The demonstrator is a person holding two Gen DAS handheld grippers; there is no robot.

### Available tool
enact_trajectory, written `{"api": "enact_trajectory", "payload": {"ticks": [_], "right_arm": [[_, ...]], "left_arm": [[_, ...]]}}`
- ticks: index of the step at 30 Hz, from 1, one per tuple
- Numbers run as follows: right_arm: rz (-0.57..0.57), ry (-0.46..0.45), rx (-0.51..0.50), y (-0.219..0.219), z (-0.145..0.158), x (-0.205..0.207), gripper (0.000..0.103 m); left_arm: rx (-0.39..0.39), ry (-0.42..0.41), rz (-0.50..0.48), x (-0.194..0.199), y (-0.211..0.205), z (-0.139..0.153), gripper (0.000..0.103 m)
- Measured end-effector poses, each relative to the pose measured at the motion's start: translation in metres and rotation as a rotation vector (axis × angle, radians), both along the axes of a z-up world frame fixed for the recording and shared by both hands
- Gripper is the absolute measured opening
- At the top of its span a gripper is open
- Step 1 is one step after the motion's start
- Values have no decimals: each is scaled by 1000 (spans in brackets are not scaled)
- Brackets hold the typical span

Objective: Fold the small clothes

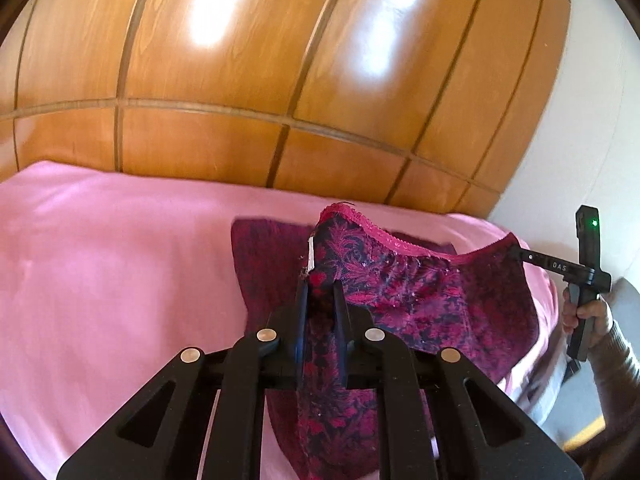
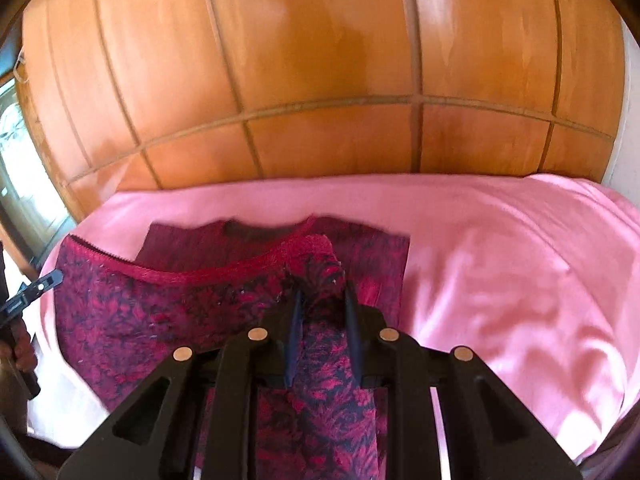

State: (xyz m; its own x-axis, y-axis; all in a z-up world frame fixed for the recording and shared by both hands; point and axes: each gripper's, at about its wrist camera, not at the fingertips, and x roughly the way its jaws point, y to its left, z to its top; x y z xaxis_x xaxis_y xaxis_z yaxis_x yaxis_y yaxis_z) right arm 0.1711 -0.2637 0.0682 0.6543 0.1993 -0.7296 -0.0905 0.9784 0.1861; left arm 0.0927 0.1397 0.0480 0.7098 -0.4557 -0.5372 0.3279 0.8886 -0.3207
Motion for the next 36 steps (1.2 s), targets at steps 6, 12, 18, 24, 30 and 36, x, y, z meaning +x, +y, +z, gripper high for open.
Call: {"api": "enact_trajectory", "payload": {"ticks": [6,12,18,24,30,36], "right_arm": [[-79,-2,18,-6,-13,62,19],[-148,34,-13,-4,-41,117,18],[-217,104,-42,-12,-77,160,18],[-224,221,-93,-10,-123,178,22],[-232,133,-97,-14,-96,163,49],[-108,41,-31,16,-57,117,53]], "left_arm": [[8,38,62,65,0,-6,10],[78,99,131,131,-10,-23,10],[120,184,190,180,-16,-55,10],[178,307,214,204,-24,-93,12],[147,184,269,173,-18,-49,26],[129,67,115,123,-46,-24,26]]}}
